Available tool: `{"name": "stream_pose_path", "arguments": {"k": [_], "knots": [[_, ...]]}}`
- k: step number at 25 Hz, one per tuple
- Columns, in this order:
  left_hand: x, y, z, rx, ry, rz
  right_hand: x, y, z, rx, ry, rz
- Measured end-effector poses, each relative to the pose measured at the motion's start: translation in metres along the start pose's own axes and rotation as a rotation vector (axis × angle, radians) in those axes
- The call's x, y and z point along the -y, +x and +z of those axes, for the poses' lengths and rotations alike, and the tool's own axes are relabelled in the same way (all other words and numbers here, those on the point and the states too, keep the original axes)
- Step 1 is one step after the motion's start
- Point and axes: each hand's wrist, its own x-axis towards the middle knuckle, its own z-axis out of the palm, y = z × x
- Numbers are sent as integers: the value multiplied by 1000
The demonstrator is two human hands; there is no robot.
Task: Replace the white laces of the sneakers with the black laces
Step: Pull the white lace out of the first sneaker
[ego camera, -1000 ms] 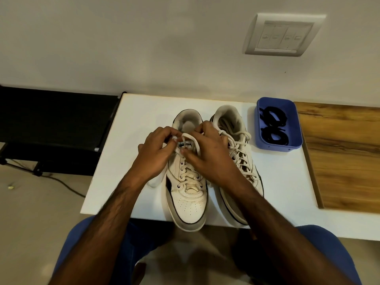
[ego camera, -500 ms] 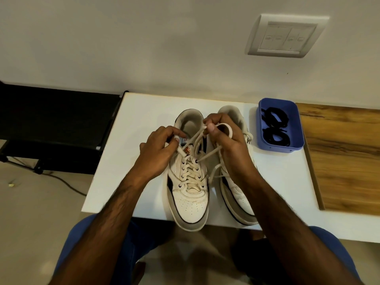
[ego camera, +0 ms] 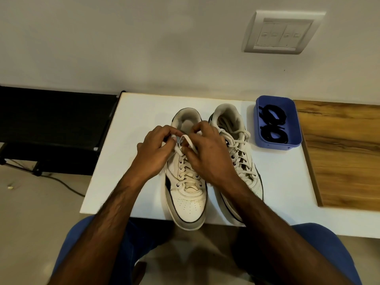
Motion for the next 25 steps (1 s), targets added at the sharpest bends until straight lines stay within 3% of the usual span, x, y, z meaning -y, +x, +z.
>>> {"name": "stream_pose_path", "arguments": {"k": [4,6,10,12,17,19,21,25], "knots": [[-1,0,-1,6,16,11,3,5,-26,-111,923,311],[-1,0,0,8,19,14,6,5,-31,-122,1063,357],[2,1,0,9,1,9,6,3,-14,71,514,189],[4,2,0,16,4,-3,1,4,-5,77,221,70],[3,2,0,13,9,-14,6,2,-2,31,14,3],[2,1,0,11,5,-10,7,2,-8,33,291,168],[1,1,0,7,-4,15,5,2,-17,4,774,369],[1,1,-1,13,13,21,8,6,-35,-132,1287,380]]}}
